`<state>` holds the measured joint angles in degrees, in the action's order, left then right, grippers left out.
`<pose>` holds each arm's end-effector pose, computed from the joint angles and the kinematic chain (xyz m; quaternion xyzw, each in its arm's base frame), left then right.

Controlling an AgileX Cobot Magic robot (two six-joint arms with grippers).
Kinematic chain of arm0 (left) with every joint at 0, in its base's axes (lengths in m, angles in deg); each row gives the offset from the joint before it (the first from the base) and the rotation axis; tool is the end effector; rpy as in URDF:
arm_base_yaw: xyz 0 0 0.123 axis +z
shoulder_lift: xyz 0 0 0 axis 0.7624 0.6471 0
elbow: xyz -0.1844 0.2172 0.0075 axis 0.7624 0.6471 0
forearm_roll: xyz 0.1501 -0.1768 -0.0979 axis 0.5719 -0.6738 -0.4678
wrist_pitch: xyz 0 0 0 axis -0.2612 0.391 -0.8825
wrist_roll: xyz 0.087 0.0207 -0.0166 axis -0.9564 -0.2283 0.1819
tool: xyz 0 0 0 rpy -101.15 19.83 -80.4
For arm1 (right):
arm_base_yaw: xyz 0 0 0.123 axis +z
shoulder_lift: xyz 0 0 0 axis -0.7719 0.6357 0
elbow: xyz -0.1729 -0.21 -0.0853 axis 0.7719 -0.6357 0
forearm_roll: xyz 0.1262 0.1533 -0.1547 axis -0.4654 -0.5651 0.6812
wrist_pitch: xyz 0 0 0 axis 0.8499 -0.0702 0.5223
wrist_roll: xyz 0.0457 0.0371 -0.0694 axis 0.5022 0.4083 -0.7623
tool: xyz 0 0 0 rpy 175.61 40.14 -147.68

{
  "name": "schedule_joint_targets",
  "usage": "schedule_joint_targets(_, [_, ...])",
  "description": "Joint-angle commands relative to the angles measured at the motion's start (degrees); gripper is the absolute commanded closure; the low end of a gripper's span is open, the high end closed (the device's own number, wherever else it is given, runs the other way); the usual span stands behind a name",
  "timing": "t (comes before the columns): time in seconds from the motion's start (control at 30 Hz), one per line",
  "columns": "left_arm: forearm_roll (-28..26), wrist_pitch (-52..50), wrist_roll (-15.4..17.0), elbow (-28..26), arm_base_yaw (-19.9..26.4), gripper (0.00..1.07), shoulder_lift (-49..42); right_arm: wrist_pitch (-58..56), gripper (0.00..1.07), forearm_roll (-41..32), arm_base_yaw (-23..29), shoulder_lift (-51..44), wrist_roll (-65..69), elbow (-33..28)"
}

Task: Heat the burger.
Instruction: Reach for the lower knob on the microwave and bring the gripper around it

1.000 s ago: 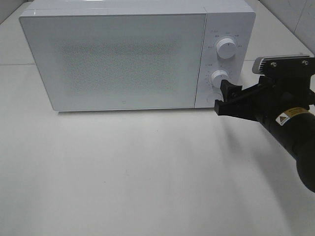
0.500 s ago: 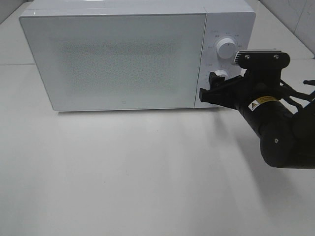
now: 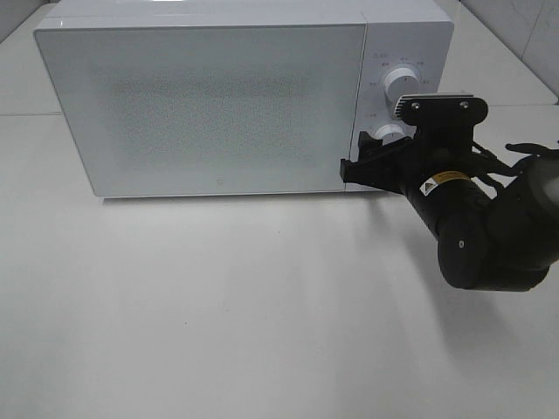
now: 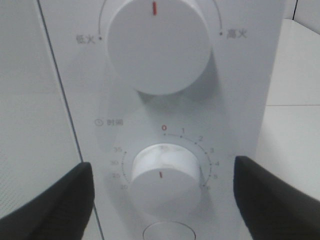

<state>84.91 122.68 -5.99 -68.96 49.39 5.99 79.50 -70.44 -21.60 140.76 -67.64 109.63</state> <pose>-0.0084 -0.0027 0.2821 0.0031 0.8487 -0.0187 0.5285 0.3059 0.1282 0.1160 -0.0491 0.7432 0.0211 0.6670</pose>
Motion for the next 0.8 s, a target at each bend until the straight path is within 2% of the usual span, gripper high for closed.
schedule_joint_targets(0.03, [0.0,0.2,0.0,0.2,0.1,0.06,-0.9,3.6,0.31,0.4,0.1,0.1,-0.5,0.6])
schedule_joint_targets(0.57, [0.0,0.2,0.0,0.2,0.1,0.06,-0.9,3.0,0.31,0.4,0.1,1.7,0.8,2.8])
schedule_joint_targets(0.8, [0.0,0.2,0.0,0.2,0.1,0.06,-0.9,3.0,0.36,0.4,0.1,1.7,0.8,2.8])
